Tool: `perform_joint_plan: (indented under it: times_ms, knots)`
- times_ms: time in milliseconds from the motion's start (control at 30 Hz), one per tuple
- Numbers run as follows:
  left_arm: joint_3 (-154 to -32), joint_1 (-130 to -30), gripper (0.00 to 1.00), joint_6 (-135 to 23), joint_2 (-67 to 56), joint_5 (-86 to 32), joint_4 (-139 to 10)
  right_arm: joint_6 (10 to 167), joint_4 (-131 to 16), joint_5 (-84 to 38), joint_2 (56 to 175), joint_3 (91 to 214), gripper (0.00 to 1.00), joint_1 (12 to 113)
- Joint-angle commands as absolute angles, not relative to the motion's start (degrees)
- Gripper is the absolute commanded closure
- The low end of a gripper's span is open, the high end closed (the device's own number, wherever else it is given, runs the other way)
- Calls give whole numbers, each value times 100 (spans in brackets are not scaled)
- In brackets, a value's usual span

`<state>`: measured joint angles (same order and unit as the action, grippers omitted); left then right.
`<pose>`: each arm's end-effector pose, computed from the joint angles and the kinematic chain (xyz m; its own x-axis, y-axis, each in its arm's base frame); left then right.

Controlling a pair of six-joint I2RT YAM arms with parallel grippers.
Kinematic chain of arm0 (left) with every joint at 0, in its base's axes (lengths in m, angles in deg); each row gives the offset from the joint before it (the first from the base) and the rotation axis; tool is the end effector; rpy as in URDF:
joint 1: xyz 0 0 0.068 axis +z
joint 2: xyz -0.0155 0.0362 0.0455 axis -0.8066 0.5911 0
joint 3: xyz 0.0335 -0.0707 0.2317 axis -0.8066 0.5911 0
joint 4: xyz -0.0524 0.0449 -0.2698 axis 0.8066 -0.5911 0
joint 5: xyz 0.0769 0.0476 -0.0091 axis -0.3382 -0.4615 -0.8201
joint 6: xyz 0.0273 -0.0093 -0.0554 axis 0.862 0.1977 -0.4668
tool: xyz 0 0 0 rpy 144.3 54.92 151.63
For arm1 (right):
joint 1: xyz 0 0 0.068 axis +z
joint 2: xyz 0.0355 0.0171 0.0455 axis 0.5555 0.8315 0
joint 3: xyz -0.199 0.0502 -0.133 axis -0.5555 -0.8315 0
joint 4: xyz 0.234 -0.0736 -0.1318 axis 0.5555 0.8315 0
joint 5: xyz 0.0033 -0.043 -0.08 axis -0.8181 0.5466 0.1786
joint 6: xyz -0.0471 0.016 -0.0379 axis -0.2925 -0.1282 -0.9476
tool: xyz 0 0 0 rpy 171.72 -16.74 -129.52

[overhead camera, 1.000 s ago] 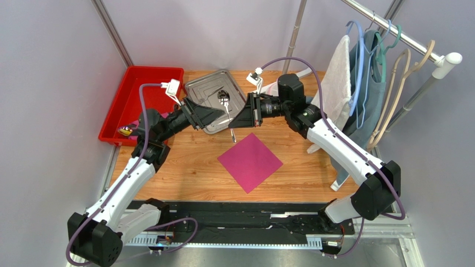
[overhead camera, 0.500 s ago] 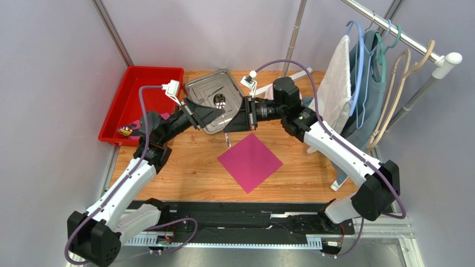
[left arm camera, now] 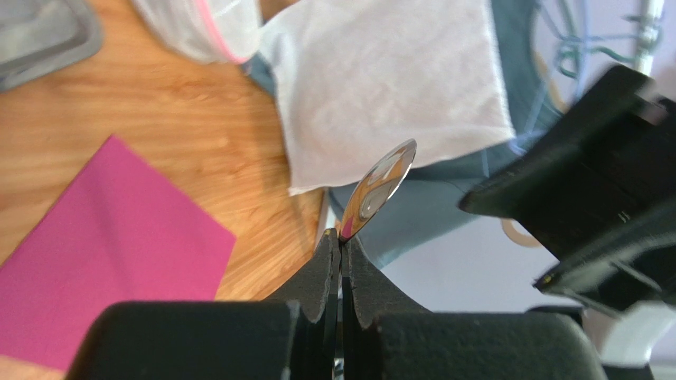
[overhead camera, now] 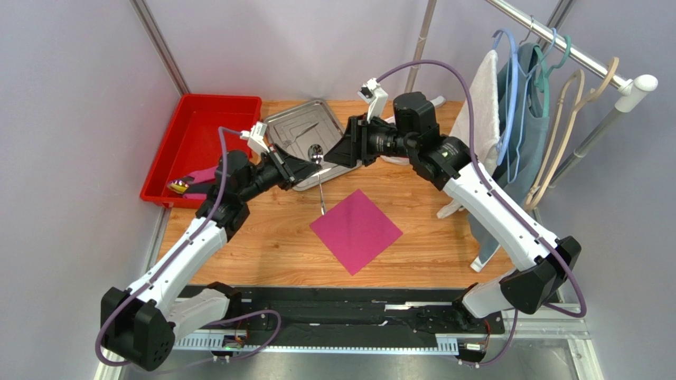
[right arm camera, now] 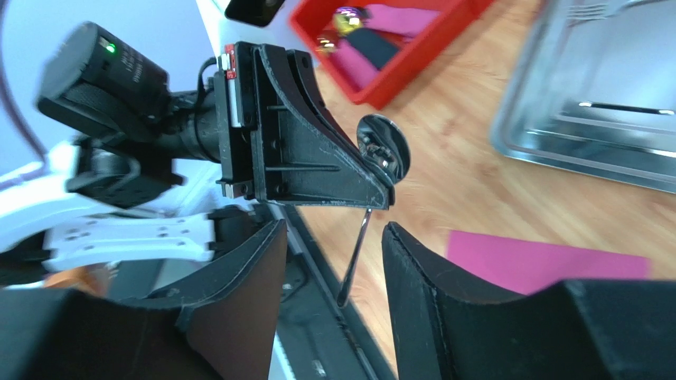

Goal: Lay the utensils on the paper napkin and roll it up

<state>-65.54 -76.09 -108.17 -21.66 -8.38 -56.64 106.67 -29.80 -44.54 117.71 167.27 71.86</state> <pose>0.2561 -0.1285 0.2984 -0.7104 -0.5737 -0.4077 0.2699 0.3130 -0.9106 0.2637 0.2362 0.3989 -0.6342 -0.0260 -0.7727 -0.6921 0.4646 0.5524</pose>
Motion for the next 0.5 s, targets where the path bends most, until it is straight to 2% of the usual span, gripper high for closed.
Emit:
perform_joint_plan:
  times_ms: [0, 100, 267, 467]
  knots:
    - [-7445, -7592, 100, -10807, -1794, -1266, -7330, 9979, -2261, -3372, 11994, 16932, 47, 7417]
    - [-7369, -7592, 100, -10965, -1714, -1346, -7141, 10093, -2182, -2862, 12038, 16924, 53, 7540]
    - [-7218, -7592, 100, -11563, -1451, -1161, -6454, 10303, -2348, -2704, 12074, 16783, 54, 7725]
    - [-7227, -7600, 100, -11642, -1372, -1082, -6313, 10400, -2525, -2659, 12311, 16897, 57, 7761]
